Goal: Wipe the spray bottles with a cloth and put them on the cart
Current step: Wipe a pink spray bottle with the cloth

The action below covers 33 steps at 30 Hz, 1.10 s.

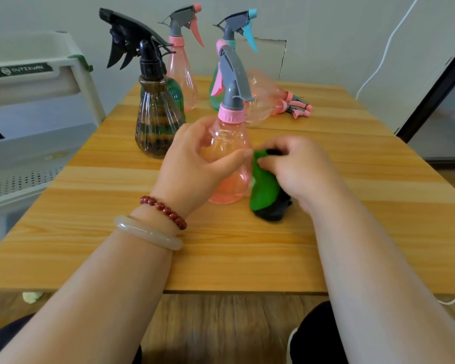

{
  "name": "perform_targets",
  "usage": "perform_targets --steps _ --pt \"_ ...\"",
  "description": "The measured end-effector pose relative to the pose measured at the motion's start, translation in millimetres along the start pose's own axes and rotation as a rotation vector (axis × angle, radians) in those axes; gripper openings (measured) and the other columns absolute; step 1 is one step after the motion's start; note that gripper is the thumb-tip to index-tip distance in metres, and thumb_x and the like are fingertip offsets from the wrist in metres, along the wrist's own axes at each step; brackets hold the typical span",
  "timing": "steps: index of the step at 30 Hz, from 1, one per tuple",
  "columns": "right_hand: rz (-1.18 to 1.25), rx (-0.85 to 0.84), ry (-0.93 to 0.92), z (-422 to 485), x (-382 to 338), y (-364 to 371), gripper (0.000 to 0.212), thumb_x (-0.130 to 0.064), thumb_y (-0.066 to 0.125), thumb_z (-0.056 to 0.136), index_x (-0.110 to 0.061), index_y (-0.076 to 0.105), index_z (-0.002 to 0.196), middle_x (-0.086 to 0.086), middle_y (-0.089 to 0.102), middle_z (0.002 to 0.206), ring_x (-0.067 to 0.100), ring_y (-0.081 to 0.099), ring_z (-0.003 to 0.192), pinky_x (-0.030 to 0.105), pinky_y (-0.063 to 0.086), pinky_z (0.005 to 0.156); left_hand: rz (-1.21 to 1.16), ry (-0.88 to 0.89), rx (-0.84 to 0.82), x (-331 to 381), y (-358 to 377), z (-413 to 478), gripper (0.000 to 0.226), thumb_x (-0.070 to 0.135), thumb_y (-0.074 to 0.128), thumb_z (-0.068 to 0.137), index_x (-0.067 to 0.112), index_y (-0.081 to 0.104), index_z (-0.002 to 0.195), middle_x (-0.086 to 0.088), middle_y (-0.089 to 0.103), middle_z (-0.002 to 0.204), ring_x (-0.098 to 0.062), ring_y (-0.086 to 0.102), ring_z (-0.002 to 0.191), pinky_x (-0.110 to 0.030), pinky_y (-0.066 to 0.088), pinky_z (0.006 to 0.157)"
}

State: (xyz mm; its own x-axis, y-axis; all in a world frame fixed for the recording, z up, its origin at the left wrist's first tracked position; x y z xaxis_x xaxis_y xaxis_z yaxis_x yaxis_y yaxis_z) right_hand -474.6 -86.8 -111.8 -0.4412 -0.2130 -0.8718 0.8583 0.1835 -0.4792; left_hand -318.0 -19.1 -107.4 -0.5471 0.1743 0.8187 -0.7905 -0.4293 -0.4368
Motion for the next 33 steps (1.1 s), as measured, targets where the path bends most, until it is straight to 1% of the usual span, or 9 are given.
perform_targets --steps 4,8,12,15,17,19,25,30,33 --pt "0.436 0.057 -0.234 -5 -28 -7 0.026 -0.004 0.068 0.087 -0.03 0.073 0.087 -0.01 0.076 0.089 0.012 0.071 0.089 0.035 0.058 0.083 -0.1 -0.024 -0.008 -1 3 0 0.052 0.035 0.079 0.081 0.027 0.053 0.126 0.01 0.065 0.113 -0.005 0.061 0.103 -0.03 0.051 0.096" --pt "0.278 0.045 -0.136 -1 -12 -3 0.028 -0.004 0.069 0.086 -0.032 0.072 0.086 -0.011 0.075 0.091 0.009 0.071 0.088 0.032 0.057 0.084 -0.165 -0.048 -0.012 -3 4 0 0.053 0.041 0.075 0.076 0.025 0.054 0.122 0.01 0.068 0.11 -0.006 0.065 0.102 -0.039 0.054 0.095" --pt "0.175 -0.012 0.02 1 8 0 0.028 -0.005 0.071 0.085 -0.032 0.07 0.078 -0.005 0.074 0.093 0.017 0.07 0.09 0.041 0.057 0.09 -0.154 -0.061 -0.018 -4 4 0 0.049 0.038 0.075 0.081 0.022 0.054 0.123 0.012 0.068 0.105 -0.005 0.066 0.096 -0.041 0.056 0.092" --pt "0.306 0.014 -0.143 -4 -16 -5 0.029 -0.004 0.07 0.086 -0.033 0.071 0.084 -0.011 0.073 0.095 0.009 0.069 0.093 0.033 0.057 0.089 -0.148 -0.058 -0.01 -3 4 -1 0.056 0.046 0.071 0.075 0.023 0.054 0.124 0.009 0.068 0.109 -0.011 0.066 0.101 -0.044 0.055 0.092" --pt "0.386 0.022 -0.292 -10 -33 -7 0.031 -0.003 0.069 0.086 -0.034 0.071 0.086 -0.016 0.072 0.093 0.004 0.068 0.093 0.029 0.056 0.087 -0.146 -0.052 -0.014 -3 5 -1 0.05 0.037 0.072 0.08 0.021 0.053 0.124 0.006 0.068 0.109 -0.01 0.066 0.101 -0.042 0.055 0.093" --pt "0.31 0.041 -0.321 -12 -37 -5 0.03 -0.005 0.069 0.086 -0.035 0.07 0.087 -0.017 0.071 0.094 0.001 0.066 0.093 0.025 0.055 0.085 -0.149 -0.048 -0.019 -3 5 0 0.043 0.029 0.073 0.087 0.019 0.053 0.124 0.005 0.068 0.109 -0.009 0.065 0.1 -0.041 0.055 0.092" --pt "0.043 -0.084 0.015 -5 1 -2 0.027 -0.003 0.067 0.087 -0.029 0.066 0.078 -0.01 0.068 0.084 0.011 0.065 0.079 0.023 0.053 0.072 -0.143 -0.059 -0.025 -4 5 0 0.046 0.034 0.073 0.084 0.023 0.052 0.124 0.01 0.066 0.11 -0.007 0.064 0.104 -0.043 0.054 0.094" --pt "0.232 0.05 -0.231 -8 -27 -7 0.027 -0.009 0.07 0.085 -0.035 0.07 0.084 -0.013 0.072 0.096 0.006 0.067 0.095 0.033 0.055 0.089 -0.144 -0.044 -0.015 -2 5 1 0.047 0.032 0.074 0.085 0.021 0.053 0.125 0.009 0.066 0.108 -0.003 0.063 0.097 -0.04 0.055 0.093" --pt "0.281 0.037 -0.25 -8 -30 -5 0.027 -0.007 0.069 0.084 -0.034 0.071 0.085 -0.013 0.073 0.096 0.005 0.067 0.094 0.032 0.055 0.086 -0.148 -0.026 -0.025 -2 6 0 0.043 0.027 0.073 0.088 0.02 0.053 0.125 0.009 0.066 0.107 -0.004 0.063 0.096 -0.039 0.055 0.091"
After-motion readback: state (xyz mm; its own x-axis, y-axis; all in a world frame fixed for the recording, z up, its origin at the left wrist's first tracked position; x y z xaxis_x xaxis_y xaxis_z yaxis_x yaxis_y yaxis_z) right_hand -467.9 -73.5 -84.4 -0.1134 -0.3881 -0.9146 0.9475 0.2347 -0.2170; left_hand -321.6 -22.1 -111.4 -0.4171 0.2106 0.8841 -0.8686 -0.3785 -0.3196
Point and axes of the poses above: each hand's wrist, its own z-axis towards the middle knuckle, its own y-axis out of the palm, x = y × z, the point moved 7 cm from there along z, towards the middle knuckle
